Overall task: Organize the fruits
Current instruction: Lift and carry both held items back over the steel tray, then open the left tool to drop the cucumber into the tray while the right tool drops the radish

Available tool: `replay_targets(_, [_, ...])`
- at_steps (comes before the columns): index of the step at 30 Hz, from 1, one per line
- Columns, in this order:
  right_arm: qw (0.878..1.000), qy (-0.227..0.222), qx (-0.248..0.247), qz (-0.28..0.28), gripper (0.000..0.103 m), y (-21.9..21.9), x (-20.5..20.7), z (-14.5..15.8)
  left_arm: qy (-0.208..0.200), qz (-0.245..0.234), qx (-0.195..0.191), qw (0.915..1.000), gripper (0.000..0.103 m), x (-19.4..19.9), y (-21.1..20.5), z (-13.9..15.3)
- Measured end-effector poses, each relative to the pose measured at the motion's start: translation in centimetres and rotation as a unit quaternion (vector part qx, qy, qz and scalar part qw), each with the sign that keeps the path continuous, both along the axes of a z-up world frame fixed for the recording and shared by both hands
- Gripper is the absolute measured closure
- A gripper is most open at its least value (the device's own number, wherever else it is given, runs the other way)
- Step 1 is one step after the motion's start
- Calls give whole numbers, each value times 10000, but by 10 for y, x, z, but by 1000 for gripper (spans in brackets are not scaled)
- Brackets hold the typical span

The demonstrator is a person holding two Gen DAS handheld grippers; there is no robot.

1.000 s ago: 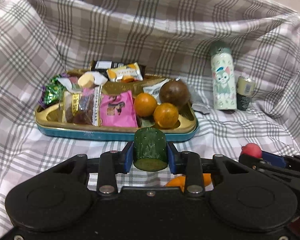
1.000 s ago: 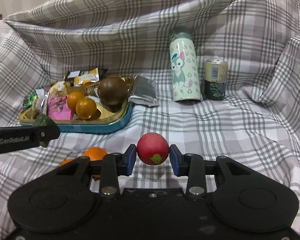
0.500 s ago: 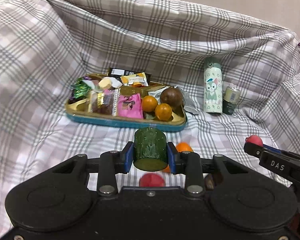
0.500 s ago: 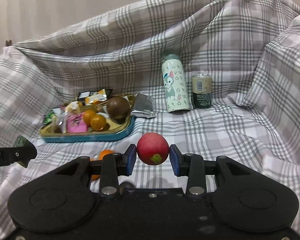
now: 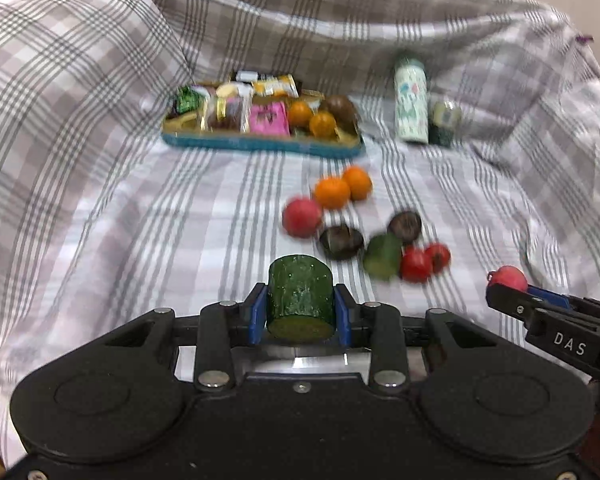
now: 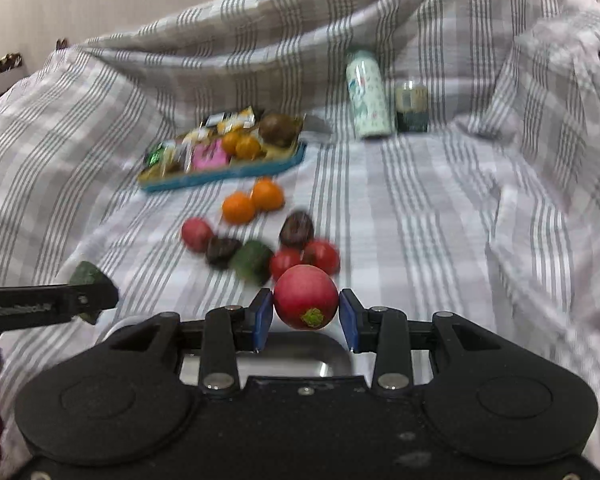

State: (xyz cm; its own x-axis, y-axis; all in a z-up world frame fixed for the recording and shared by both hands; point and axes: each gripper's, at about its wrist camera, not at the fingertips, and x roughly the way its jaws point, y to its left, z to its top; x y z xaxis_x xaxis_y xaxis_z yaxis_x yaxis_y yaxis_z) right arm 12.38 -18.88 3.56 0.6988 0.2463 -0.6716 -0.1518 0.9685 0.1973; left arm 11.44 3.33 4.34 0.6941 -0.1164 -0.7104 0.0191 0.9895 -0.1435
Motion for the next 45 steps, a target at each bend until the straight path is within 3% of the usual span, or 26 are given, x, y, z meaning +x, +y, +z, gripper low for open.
replay_targets(4, [9990, 408, 91, 146, 65, 5, -21, -11, 269, -76, 70, 9996, 60, -19, -7, -13])
replay_targets(14, [9963, 783, -237, 245, 65, 14, -42, -35, 641, -22, 129, 9979, 60, -42, -12, -37])
replay_targets(25, [9954, 913, -229, 171, 64, 11, -40, -42, 587, -81, 300, 9978, 59, -47, -17, -39])
replay_targets(32, [9977, 643, -126, 149, 64, 11, -43, -33, 493, -44, 356, 9981, 59, -53, -17, -35])
replay_targets(45, [9988, 484, -59, 62, 64, 8, -44, -28, -142, 576, 347, 9976, 59, -46, 4, -19])
